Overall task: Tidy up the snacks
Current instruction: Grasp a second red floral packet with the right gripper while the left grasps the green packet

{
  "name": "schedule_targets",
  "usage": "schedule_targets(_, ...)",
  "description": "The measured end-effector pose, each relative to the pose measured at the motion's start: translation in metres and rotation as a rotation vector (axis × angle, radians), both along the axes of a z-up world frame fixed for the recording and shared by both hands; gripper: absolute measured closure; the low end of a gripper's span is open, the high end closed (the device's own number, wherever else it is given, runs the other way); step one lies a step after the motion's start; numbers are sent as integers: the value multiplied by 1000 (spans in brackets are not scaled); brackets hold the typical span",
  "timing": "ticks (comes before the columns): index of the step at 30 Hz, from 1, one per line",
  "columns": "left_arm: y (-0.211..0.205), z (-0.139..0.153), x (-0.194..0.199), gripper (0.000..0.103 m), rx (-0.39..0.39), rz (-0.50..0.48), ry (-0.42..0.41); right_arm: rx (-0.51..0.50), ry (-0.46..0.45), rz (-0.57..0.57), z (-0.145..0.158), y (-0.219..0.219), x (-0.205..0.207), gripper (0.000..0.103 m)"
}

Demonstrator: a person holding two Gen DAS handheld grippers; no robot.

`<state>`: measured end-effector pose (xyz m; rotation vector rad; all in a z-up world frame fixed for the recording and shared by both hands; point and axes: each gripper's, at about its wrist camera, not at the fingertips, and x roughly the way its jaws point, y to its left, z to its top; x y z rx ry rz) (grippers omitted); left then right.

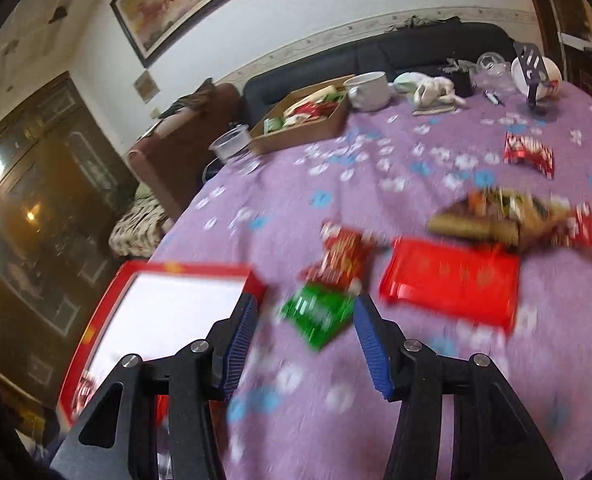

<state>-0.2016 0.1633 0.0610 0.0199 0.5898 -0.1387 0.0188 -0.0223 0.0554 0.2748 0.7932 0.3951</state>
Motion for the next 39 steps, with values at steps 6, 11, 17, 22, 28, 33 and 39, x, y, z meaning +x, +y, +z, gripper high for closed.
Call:
schedule_targets(6, -11, 2, -6, 39, 35, -30, 3, -45, 97, -40, -18, 15, 63, 50)
schedule_targets(11, -10, 7, -1, 39, 16, -24, 15, -150, 120, -67, -41, 26, 78, 66)
schedule_targets(17, -18, 19, 18, 39, 2, -61, 28, -102, 153, -7, -43, 3, 56, 69)
schedule_targets(22, -33, 33, 57, 32, -42, -96, 67, -170, 128, 73, -41, -37, 0, 69)
schedule_targets(28, -82, 28, 130, 32, -37, -80, 158, -397, 25, -21, -43, -105, -54, 66)
schedule_targets(33, -107, 1, 192, 33, -46, -7, 277, -82, 75, -136, -45, -172, -49, 68)
schedule_targets(39, -92, -22, 226, 33, -53, 115, 363, -30, 76, -128, -42, -177, -50, 65)
